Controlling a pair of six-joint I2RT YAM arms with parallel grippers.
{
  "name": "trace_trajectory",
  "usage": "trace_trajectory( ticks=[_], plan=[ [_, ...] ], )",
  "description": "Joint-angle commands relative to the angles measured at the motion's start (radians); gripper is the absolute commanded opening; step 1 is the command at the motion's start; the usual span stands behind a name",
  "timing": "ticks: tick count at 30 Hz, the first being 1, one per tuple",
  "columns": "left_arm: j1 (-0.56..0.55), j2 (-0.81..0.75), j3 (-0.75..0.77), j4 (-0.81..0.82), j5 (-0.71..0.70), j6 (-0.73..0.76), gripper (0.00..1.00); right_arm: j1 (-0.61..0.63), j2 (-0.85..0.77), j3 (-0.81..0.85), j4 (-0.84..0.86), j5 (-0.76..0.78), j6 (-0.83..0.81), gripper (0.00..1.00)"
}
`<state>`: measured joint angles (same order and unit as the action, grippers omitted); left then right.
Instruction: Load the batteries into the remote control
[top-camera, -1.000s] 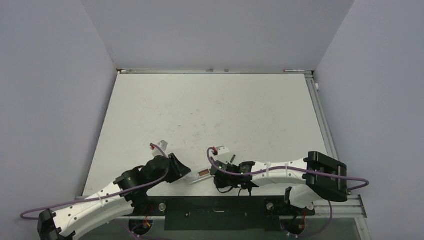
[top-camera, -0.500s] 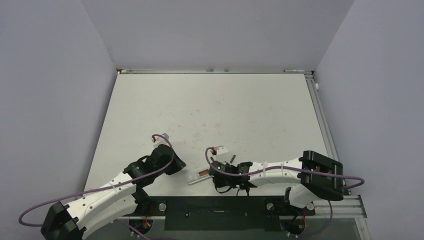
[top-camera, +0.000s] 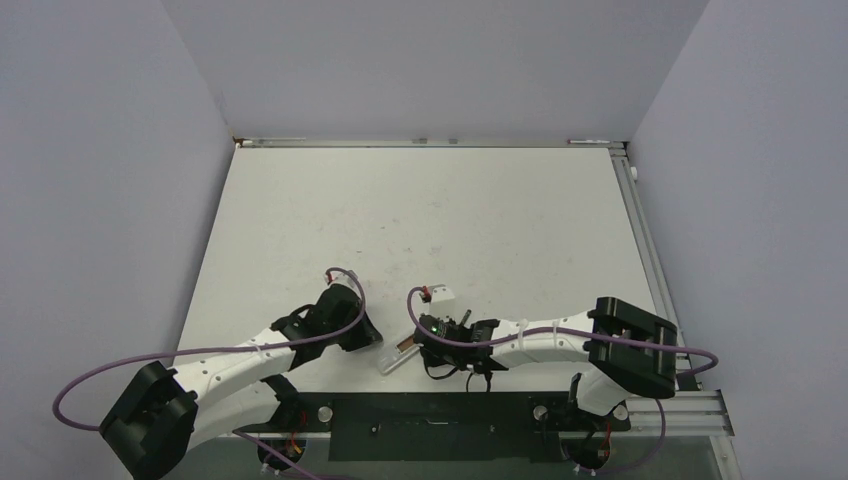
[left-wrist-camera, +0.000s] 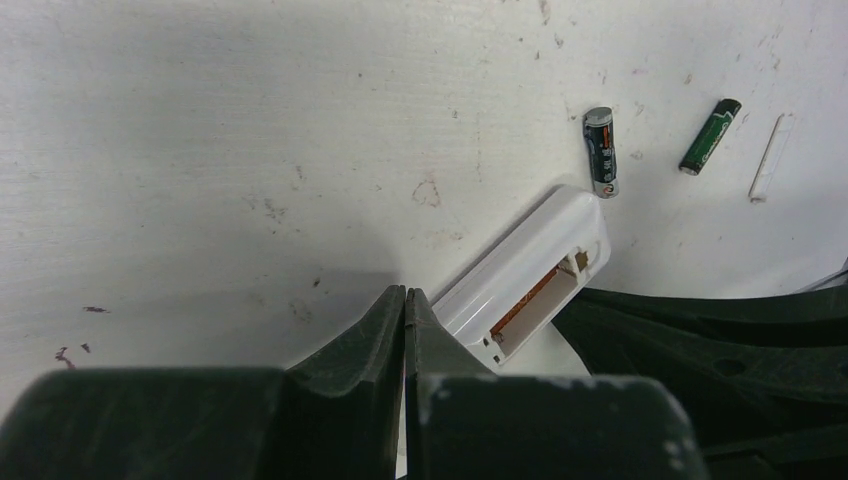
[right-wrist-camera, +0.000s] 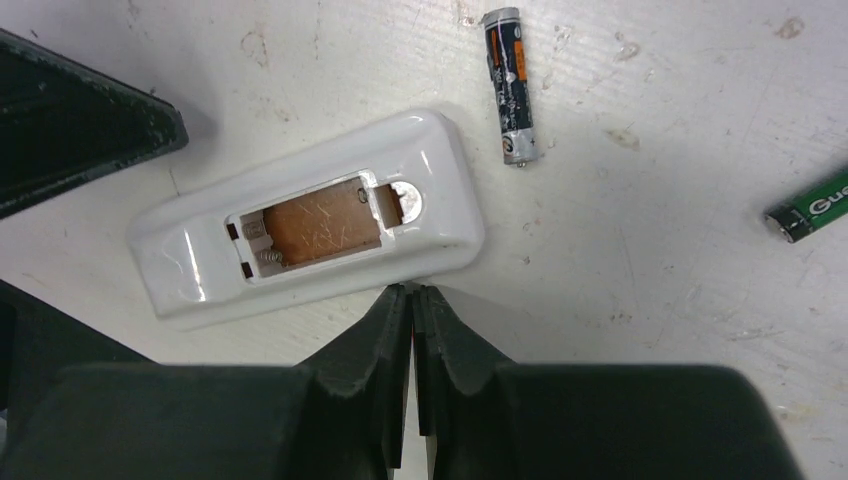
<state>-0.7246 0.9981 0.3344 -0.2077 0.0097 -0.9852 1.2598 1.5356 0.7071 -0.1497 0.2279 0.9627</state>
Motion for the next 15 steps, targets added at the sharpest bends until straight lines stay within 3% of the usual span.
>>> trace_trajectory(
  ticks=[1, 15],
  plan=[
    [0.004, 0.020, -0.003, 0.077, 0.061, 0.037, 0.00, -0.023, 0.045, 0.019, -0.003, 0.021, -0.013, 0.09],
    [-0.049, 0.010, -0.068, 0.078, 0.124, 0.008, 0.00, -0.073, 0.159, 0.106, 0.034, -0.022, -0.071, 0.09]
  ],
)
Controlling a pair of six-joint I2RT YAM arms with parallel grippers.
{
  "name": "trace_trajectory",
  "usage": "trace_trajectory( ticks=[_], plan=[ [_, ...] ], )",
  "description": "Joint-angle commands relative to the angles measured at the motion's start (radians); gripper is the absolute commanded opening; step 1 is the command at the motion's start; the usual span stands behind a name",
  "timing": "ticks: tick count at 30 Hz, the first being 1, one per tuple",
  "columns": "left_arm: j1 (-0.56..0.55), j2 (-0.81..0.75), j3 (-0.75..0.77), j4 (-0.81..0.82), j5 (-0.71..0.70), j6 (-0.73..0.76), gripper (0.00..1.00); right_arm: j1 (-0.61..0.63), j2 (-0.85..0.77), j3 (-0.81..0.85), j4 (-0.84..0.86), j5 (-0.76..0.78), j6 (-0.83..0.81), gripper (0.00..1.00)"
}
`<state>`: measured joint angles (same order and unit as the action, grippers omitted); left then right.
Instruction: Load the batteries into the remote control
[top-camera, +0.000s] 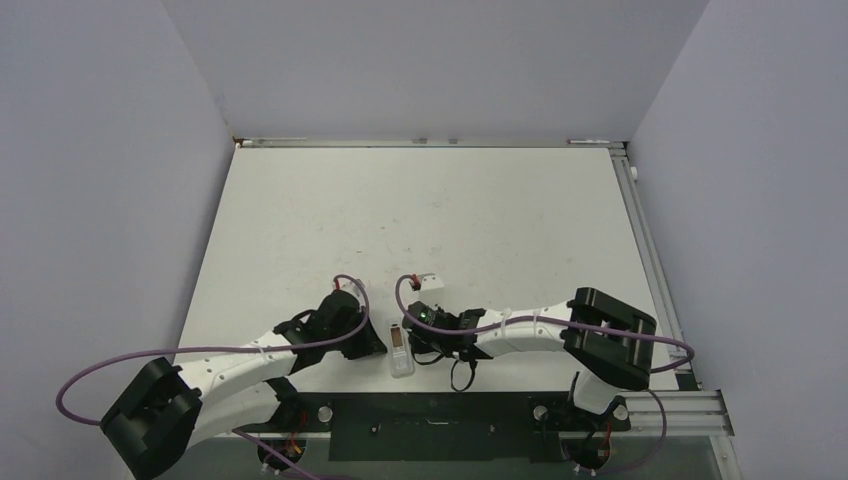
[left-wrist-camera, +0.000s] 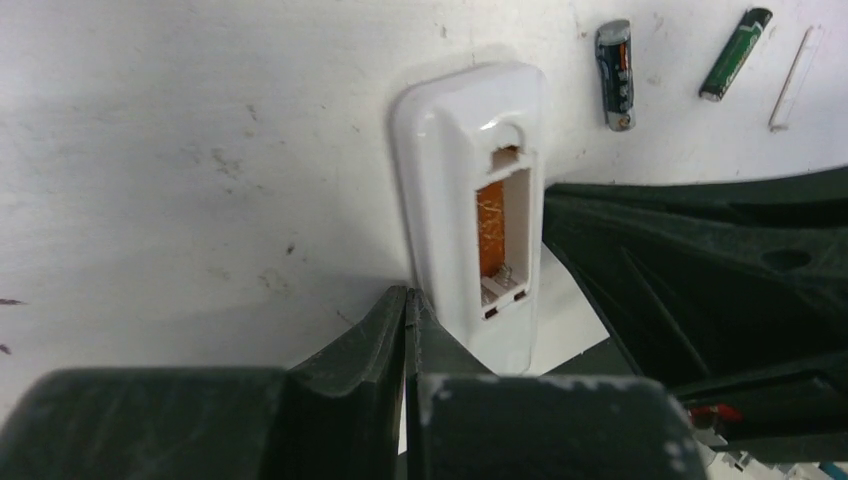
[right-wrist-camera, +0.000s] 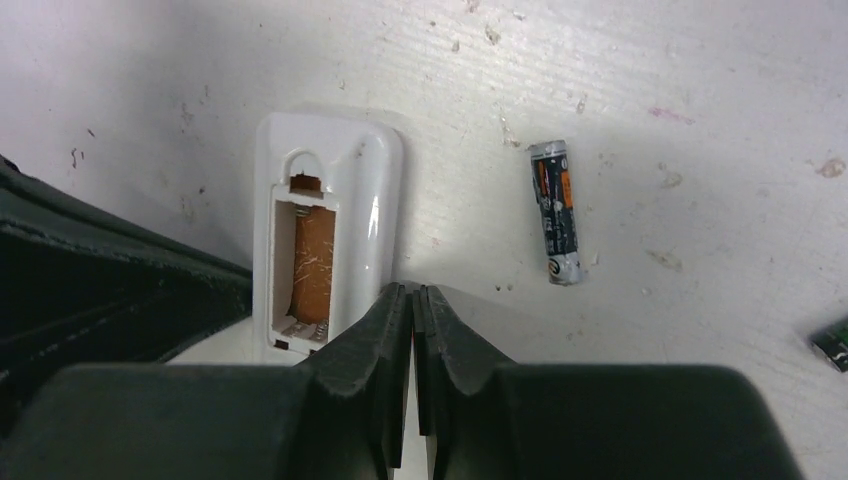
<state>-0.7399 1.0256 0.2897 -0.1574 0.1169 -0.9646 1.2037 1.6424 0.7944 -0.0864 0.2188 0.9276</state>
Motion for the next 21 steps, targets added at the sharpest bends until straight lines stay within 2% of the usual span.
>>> trace_trajectory(
  ticks=[1, 6, 12, 21],
  plan=[
    [-0.047, -0.023, -0.029, 0.028, 0.013, -0.022, 0.00, -0.021, 0.062, 0.026, -0.029, -0.018, -0.042, 0.09],
    [-0.137, -0.044, -0.043, 0.033, -0.008, -0.077, 0.00, -0.031, 0.120, 0.082, -0.021, -0.053, -0.078, 0.09],
    [-0.178, -0.066, -0.074, 0.072, -0.014, -0.142, 0.00, -0.036, 0.170, 0.140, -0.043, -0.061, -0.109, 0.09],
    [-0.184, 0.003, -0.055, 0.185, -0.015, -0.154, 0.00, -0.059, 0.079, 0.167, -0.140, 0.007, -0.140, 0.11]
  ],
)
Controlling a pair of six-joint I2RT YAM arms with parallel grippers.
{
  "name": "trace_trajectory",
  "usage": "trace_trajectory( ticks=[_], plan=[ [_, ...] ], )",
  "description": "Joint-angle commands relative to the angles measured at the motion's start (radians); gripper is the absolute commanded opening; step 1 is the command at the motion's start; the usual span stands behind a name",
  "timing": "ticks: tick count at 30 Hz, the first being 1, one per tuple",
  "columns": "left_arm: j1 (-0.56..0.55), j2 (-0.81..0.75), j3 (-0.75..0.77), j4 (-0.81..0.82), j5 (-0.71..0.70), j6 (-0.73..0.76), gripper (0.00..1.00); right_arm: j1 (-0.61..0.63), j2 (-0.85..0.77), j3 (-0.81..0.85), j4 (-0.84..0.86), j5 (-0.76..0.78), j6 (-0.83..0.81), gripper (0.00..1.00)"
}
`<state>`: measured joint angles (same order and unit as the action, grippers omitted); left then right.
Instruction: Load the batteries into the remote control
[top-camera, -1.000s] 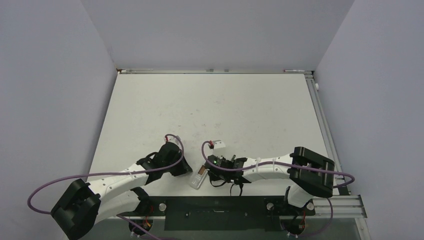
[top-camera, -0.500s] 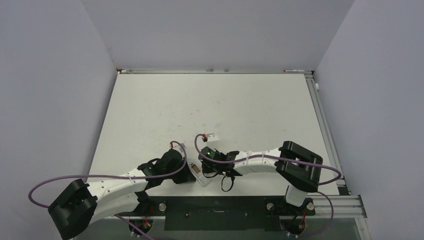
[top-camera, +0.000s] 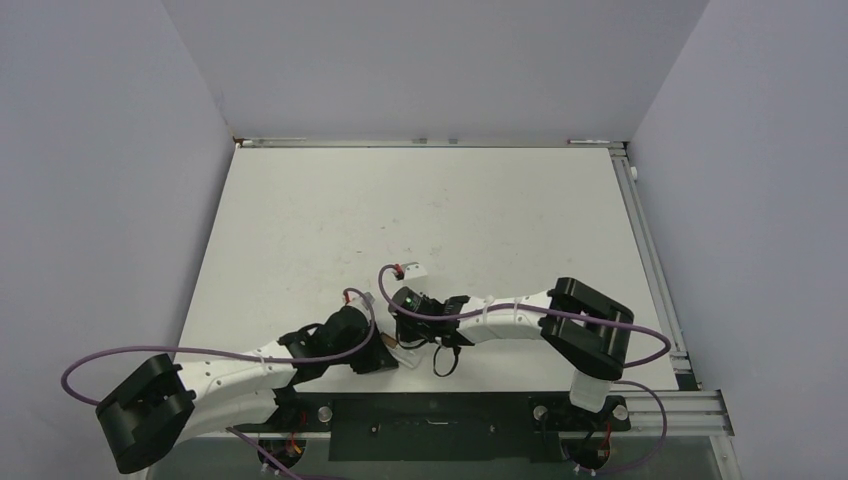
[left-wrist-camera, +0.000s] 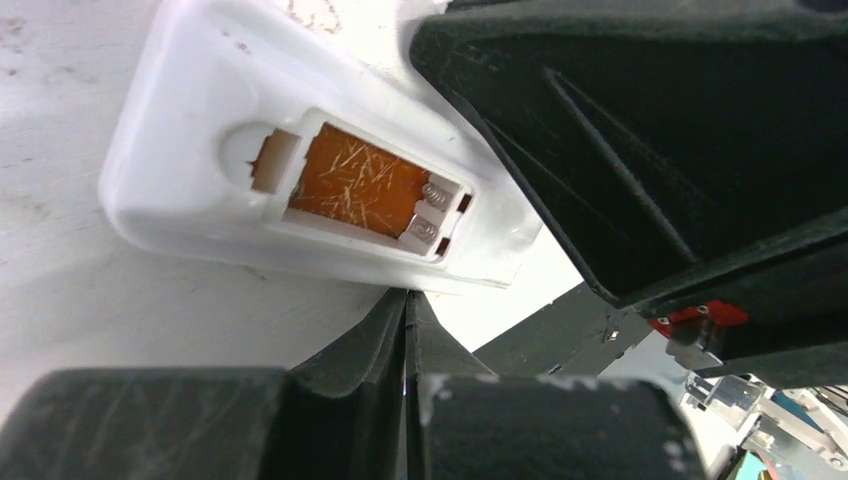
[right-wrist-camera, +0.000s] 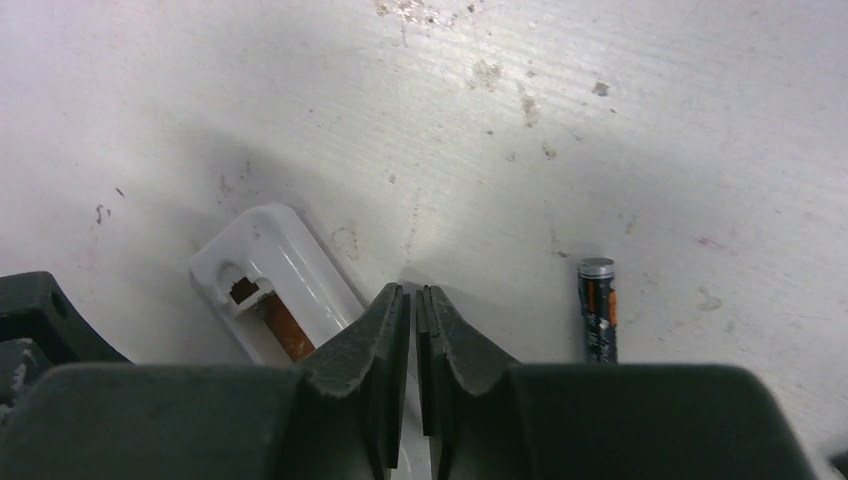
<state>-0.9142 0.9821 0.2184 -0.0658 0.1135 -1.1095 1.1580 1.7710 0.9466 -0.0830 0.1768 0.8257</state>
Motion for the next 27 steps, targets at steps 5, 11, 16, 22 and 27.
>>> trace_trajectory(
  ticks=[5, 11, 16, 22, 27],
  plan=[
    [-0.023, 0.133, 0.041, 0.148, -0.001, -0.007, 0.00, -0.020, -0.155, 0.006, -0.209, 0.100, -0.047, 0.23],
    [-0.041, 0.206, 0.074, 0.180, 0.000, 0.001, 0.00, -0.032, -0.279, -0.050, -0.264, 0.136, -0.051, 0.33],
    [-0.050, 0.227, 0.108, 0.160, 0.000, 0.018, 0.00, -0.048, -0.331, -0.089, -0.285, 0.140, -0.066, 0.38],
    [-0.052, 0.162, 0.121, 0.070, -0.020, 0.031, 0.00, -0.055, -0.358, -0.105, -0.302, 0.128, -0.104, 0.41],
    [-0.051, 0.060, 0.133, -0.048, -0.037, 0.042, 0.11, -0.060, -0.350, -0.102, -0.290, 0.089, -0.145, 0.44]
  ],
)
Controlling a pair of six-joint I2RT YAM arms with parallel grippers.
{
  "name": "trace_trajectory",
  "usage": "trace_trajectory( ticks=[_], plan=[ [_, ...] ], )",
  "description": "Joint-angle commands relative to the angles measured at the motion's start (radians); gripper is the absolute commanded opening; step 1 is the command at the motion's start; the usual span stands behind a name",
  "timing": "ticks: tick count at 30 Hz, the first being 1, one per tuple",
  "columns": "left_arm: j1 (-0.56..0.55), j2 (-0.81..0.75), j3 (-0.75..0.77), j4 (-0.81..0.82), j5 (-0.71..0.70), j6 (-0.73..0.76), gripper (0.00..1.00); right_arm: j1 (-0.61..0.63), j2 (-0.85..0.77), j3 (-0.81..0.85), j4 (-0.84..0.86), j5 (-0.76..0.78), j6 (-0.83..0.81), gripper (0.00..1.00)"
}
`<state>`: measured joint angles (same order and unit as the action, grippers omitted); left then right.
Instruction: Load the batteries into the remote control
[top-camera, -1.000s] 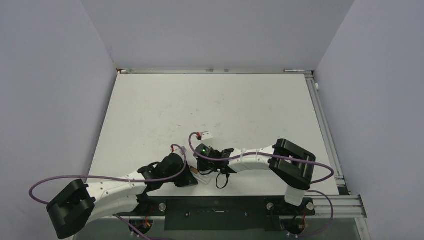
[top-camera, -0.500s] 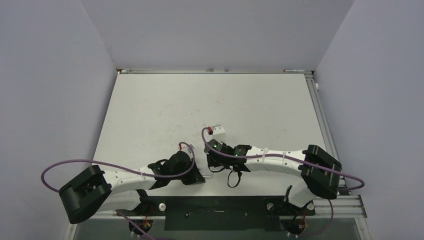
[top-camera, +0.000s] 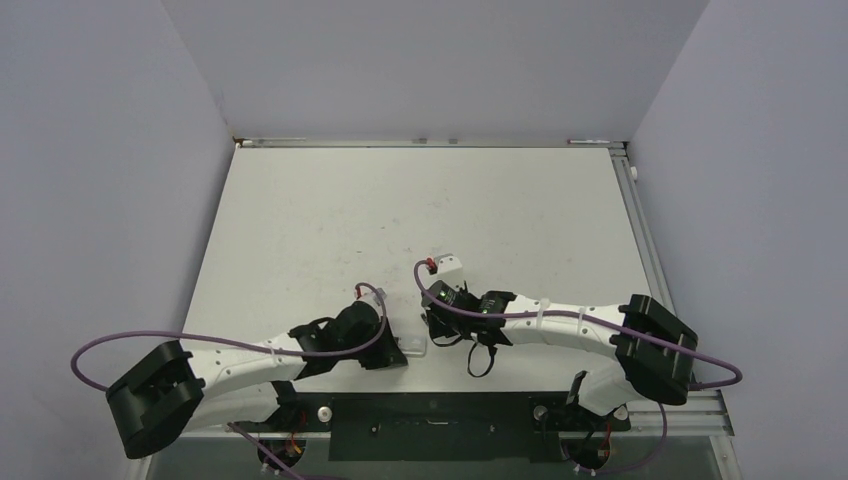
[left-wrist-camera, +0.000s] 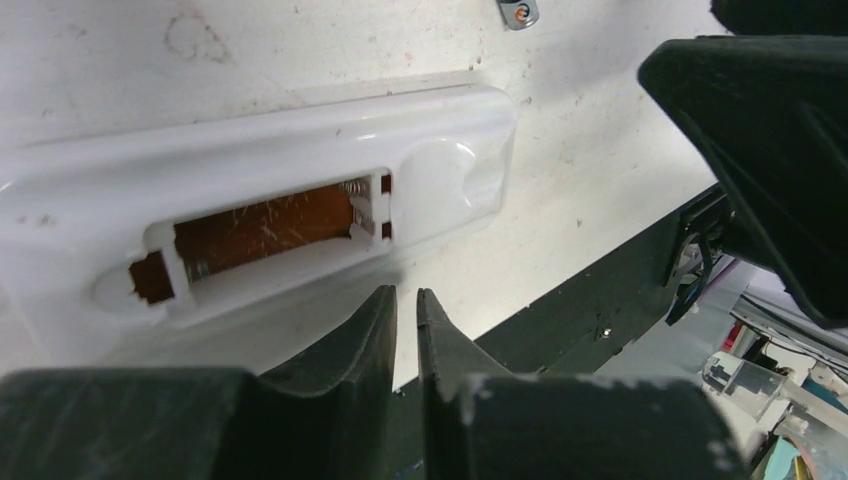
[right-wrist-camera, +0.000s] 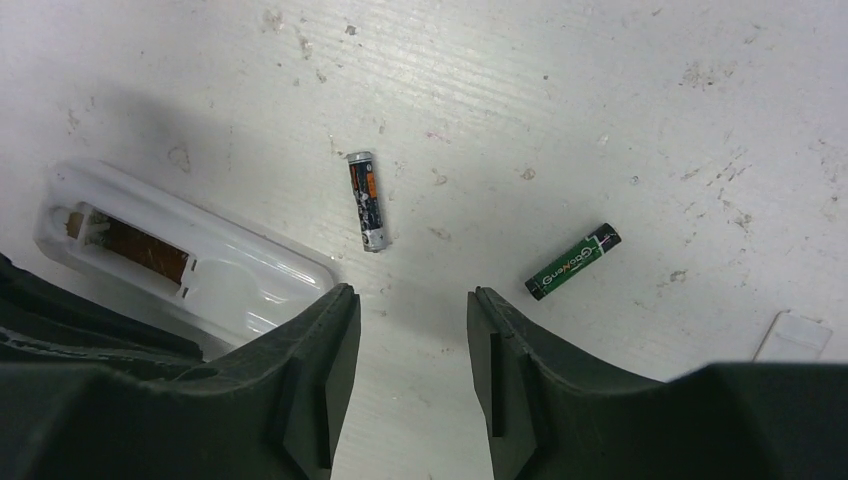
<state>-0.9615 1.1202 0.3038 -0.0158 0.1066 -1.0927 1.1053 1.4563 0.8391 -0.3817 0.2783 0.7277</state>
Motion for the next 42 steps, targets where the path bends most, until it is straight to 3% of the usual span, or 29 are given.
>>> trace_trajectory(
  ticks=[1, 12, 20, 26, 39, 42],
  plan=[
    [-0.004, -0.102, 0.050, -0.120, -0.030, 0.026, 0.15, -0.008, -0.029, 0.008, 0.010, -0.020, -0.049, 0.44],
    [0.032, -0.327, 0.102, -0.389, -0.156, 0.067, 0.41, -0.015, 0.080, 0.089, 0.023, -0.065, -0.087, 0.42],
    [0.211, -0.358, 0.100, -0.427, -0.124, 0.139, 0.49, -0.042, 0.171, 0.134, 0.041, -0.097, -0.114, 0.40],
    [0.255, -0.346, 0.087, -0.431, -0.170, 0.152, 0.56, -0.046, 0.214, 0.141, 0.052, -0.116, -0.124, 0.39],
    [0.299, -0.228, -0.004, -0.229, -0.107, 0.183, 0.57, -0.045, 0.243, 0.135, 0.062, -0.129, -0.137, 0.29],
    [0.302, -0.207, -0.012, -0.189, -0.075, 0.192, 0.53, -0.046, 0.242, 0.129, 0.065, -0.136, -0.138, 0.24]
  ],
)
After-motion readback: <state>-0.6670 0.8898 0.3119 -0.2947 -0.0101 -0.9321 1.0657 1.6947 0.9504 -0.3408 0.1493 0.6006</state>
